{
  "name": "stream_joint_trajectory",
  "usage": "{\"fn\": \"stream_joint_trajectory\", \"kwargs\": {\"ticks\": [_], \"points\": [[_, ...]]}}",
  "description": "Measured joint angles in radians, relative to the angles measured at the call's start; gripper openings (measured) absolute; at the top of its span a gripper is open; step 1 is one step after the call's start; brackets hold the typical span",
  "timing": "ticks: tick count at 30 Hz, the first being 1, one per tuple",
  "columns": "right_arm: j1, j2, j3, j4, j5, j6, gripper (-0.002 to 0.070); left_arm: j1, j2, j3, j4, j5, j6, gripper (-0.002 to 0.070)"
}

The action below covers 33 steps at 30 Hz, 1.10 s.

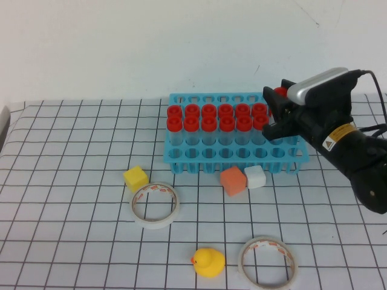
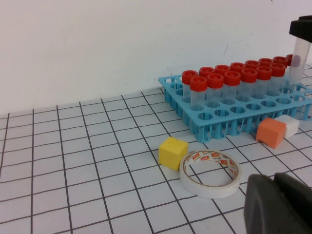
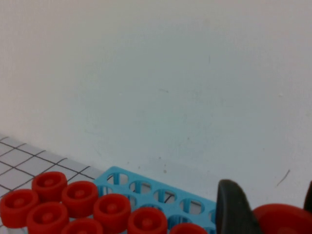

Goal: Place the test tubes

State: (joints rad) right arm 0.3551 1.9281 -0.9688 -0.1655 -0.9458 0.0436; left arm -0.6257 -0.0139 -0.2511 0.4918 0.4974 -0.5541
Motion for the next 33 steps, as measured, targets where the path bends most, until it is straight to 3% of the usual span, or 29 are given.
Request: {"fn": "stream_joint_trajectory", "kwargs": {"ticks": [33], "points": [[0.0, 0.115, -0.062, 0.094, -0.014, -0.044, 0.0279, 0.0, 0.0, 0.0, 0.0, 0.0, -0.002, -0.0001]]}}
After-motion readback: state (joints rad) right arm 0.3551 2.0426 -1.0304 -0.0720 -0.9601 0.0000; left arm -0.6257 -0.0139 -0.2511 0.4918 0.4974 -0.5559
